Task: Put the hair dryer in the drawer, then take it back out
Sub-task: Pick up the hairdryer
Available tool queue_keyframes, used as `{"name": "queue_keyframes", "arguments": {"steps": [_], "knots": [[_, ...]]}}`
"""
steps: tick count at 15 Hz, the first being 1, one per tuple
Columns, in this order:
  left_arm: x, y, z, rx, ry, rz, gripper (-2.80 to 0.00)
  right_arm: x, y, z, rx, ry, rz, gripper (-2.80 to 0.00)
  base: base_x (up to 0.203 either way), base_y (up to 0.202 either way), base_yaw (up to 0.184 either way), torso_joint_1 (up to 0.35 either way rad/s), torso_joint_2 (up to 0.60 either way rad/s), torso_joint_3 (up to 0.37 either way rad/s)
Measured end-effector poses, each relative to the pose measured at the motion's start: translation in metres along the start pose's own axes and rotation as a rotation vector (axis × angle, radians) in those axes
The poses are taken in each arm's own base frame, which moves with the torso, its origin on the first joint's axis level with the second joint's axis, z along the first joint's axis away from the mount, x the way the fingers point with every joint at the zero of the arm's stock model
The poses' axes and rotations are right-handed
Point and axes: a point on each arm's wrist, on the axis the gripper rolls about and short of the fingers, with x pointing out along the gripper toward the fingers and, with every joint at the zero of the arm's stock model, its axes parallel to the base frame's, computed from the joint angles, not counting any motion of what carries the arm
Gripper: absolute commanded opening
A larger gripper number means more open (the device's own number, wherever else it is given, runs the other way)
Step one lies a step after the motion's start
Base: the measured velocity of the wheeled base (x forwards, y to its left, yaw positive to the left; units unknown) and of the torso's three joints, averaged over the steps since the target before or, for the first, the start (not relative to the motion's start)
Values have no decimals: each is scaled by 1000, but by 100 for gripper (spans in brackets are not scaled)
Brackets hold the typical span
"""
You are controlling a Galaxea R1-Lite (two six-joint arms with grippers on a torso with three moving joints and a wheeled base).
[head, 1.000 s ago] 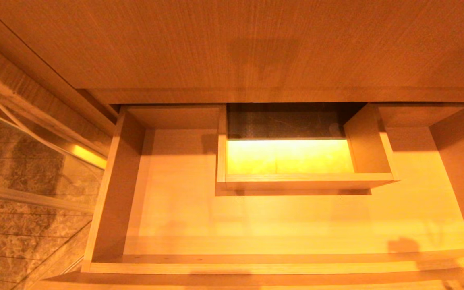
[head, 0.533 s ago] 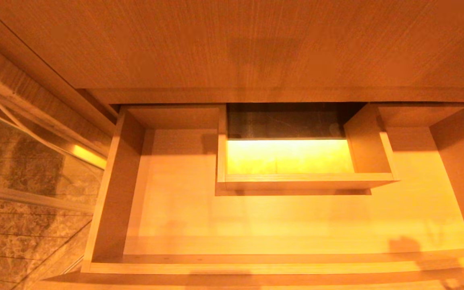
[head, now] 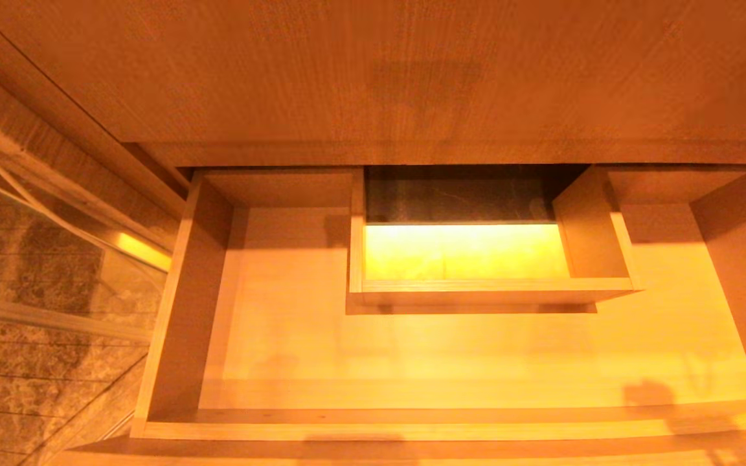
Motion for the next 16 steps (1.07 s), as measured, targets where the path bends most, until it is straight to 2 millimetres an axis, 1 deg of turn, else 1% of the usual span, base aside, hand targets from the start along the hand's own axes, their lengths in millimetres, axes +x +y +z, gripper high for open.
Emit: {"name": "queue_keyframes", "arguments": {"steps": [4, 10, 16], "knots": [[0, 0, 0, 1, 0, 0, -280, -2, -2, 4, 17, -45, -16, -280, 0, 0, 0, 0, 0, 0], [0, 0, 0, 1, 0, 0, -280, -6, 2, -11, -6, 72, -7, -280, 0, 0, 0, 0, 0, 0], [0, 0, 0, 0, 0, 0, -280, -6, 1, -10, -8, 60, -10, -280, 0, 0, 0, 0, 0, 0]]}}
